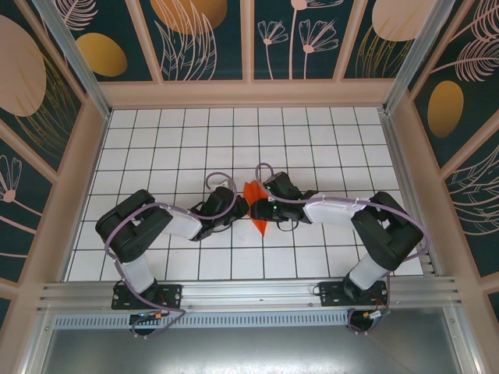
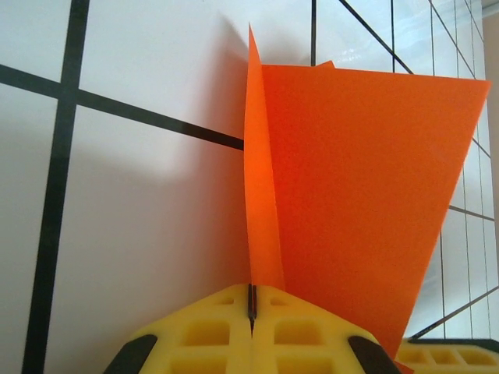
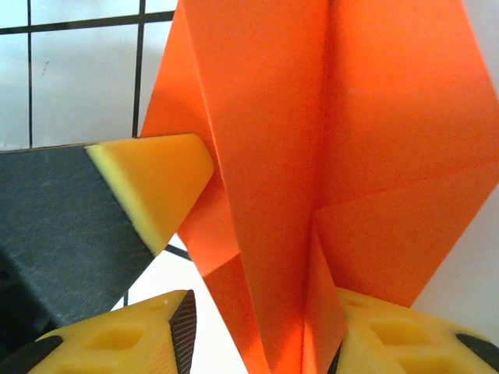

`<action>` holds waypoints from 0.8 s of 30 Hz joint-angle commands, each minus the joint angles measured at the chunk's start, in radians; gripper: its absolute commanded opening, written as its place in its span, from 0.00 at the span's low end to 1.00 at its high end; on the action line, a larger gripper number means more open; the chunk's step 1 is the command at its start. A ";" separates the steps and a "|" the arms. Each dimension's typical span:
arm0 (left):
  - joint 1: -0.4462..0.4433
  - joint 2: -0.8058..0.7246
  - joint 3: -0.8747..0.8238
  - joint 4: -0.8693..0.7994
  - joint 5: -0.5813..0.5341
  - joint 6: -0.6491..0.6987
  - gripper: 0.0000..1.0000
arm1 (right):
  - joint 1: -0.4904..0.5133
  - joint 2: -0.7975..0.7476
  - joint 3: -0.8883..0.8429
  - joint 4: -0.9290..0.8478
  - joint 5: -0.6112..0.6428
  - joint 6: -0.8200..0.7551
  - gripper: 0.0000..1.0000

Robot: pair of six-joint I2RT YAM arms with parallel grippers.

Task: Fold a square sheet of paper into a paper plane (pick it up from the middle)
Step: Move the paper plane to the top-center of the table.

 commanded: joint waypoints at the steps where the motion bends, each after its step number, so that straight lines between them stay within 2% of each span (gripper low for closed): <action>1: 0.006 0.010 0.018 -0.013 0.006 -0.001 0.00 | 0.022 -0.029 -0.008 -0.033 0.033 0.040 0.46; 17: 0.006 -0.001 0.023 -0.022 0.025 0.007 0.00 | 0.056 0.067 0.080 -0.108 0.183 0.010 0.41; 24: 0.006 0.004 0.026 -0.033 0.021 0.008 0.00 | 0.083 0.073 0.115 -0.162 0.288 0.022 0.34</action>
